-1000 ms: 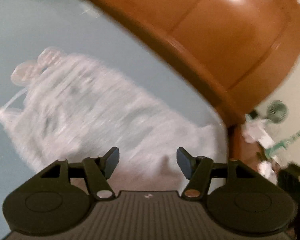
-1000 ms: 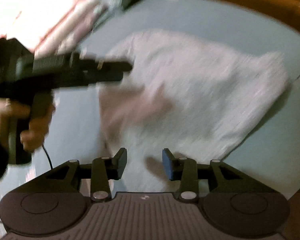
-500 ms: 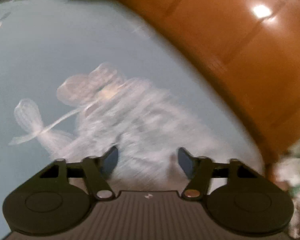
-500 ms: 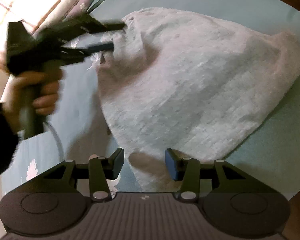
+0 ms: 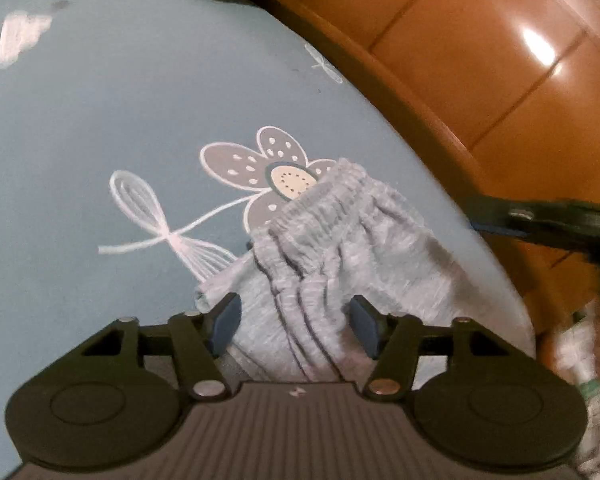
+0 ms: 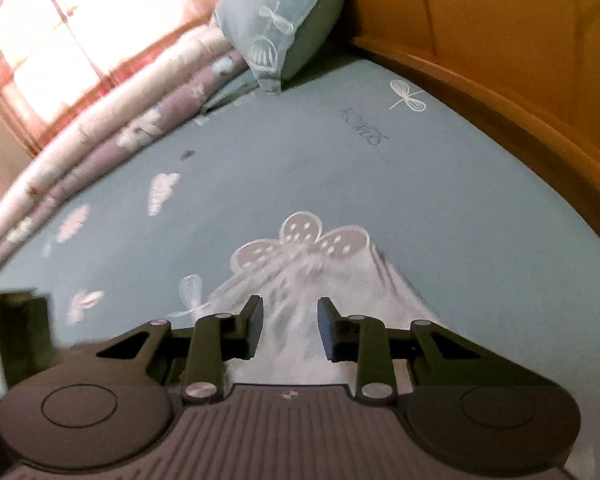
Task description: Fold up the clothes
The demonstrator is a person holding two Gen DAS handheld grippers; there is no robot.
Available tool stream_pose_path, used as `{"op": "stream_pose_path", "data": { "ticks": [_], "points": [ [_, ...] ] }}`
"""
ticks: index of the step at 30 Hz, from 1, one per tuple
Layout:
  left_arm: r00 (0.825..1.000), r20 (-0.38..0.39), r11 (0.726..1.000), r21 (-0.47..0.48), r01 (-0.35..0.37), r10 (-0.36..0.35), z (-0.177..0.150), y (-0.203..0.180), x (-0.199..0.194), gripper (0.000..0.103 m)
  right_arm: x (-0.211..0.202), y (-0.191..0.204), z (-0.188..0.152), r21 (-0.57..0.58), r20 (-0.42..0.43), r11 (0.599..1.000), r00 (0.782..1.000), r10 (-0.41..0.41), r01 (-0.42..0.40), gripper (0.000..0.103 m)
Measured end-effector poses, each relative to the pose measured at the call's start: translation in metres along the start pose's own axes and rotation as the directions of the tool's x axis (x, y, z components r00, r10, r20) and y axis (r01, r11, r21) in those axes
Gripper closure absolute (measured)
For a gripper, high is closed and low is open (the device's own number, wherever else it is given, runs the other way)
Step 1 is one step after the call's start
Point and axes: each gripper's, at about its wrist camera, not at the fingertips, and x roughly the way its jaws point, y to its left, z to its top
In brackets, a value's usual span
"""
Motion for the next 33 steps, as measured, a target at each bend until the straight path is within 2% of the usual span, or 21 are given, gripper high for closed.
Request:
{"op": "stream_pose_path", "data": {
  "ticks": [3,5,7,9,10,12,14,16,17,19,21,25,27,28,30,31,33],
  "points": [
    [0.999,0.002,0.999,-0.027,0.032,-0.032,0.000,0.009,-0.006,0.043,0.045,-0.012,0.003,0.008,-0.069,0.998,0.996,-0.056,0.057,0.068],
    [1.000,0.012,0.998,-0.055,0.017,-0.016,0.003,0.010,-0.013,0.045,0.065,-0.024,0.001,0.061,-0.101,0.996,0.993,-0.064,0.070,0.067],
    [0.999,0.052,0.998,-0.069,0.010,-0.006,0.009,0.008,-0.024,0.046,0.059,-0.027,0.005,0.117,-0.094,0.992,0.995,-0.045,0.055,0.067],
    [0.994,0.105,0.996,-0.079,0.051,-0.043,0.012,0.004,-0.038,0.036,0.043,-0.020,0.009,0.082,-0.038,0.995,0.998,-0.049,0.051,0.066],
    [0.993,0.110,0.994,-0.086,0.061,-0.051,0.014,0.004,-0.036,0.036,0.040,-0.018,0.012,0.075,-0.020,0.996,0.999,-0.043,0.044,0.066],
    [0.998,0.053,0.997,-0.079,-0.012,0.016,0.015,0.007,-0.012,0.036,0.050,-0.019,0.016,0.086,-0.045,0.995,0.998,-0.051,0.055,0.066],
    [0.997,0.000,0.994,-0.069,-0.081,0.081,0.016,0.010,0.010,0.038,0.071,-0.025,0.017,0.096,-0.088,0.992,0.993,-0.075,0.083,0.065],
    [0.996,0.009,0.994,-0.064,-0.087,0.088,0.018,0.004,0.006,0.039,0.073,-0.032,0.022,0.150,-0.082,0.986,0.995,-0.053,0.065,0.065],
    [0.995,0.004,0.994,-0.057,-0.095,0.095,0.020,0.000,0.000,0.039,0.065,-0.031,0.027,0.153,-0.080,0.986,0.995,-0.056,0.068,0.063],
    [0.996,0.061,0.998,-0.014,-0.065,0.065,0.021,-0.014,-0.018,0.039,0.042,-0.026,0.029,0.122,-0.051,0.989,0.996,-0.077,0.083,0.062],
    [0.996,0.086,1.000,0.026,0.009,-0.011,0.017,-0.031,-0.032,0.037,0.012,-0.026,0.024,0.111,-0.040,0.990,0.996,-0.077,0.081,0.057],
    [0.984,0.031,0.979,0.116,0.170,-0.174,-0.006,-0.062,-0.037,0.037,-0.040,-0.040,-0.004,0.141,-0.068,0.980,0.988,-0.135,0.144,0.056],
    [0.985,-0.031,0.966,0.193,0.174,-0.171,-0.025,-0.072,-0.026,0.035,-0.069,-0.054,-0.023,0.180,-0.072,0.959,0.976,-0.208,0.218,0.056],
    [0.988,-0.070,0.967,0.206,0.150,-0.138,-0.034,-0.071,-0.019,0.035,-0.083,-0.061,-0.032,0.206,-0.068,0.944,0.966,-0.249,0.258,0.056],
    [0.989,-0.130,0.979,0.184,0.090,-0.067,-0.044,-0.063,-0.007,0.045,-0.115,-0.078,-0.052,0.278,-0.054,0.900,0.941,-0.334,0.335,0.056],
    [0.987,-0.155,0.982,0.174,0.065,-0.038,-0.048,-0.060,-0.002,0.045,-0.128,-0.085,-0.061,0.318,-0.046,0.878,0.931,-0.363,0.358,0.056],
    [0.990,-0.117,0.978,0.186,0.099,-0.078,-0.043,-0.067,-0.012,0.042,-0.145,-0.095,-0.078,0.388,-0.022,0.848,0.924,-0.383,0.360,0.056]
  ]
}}
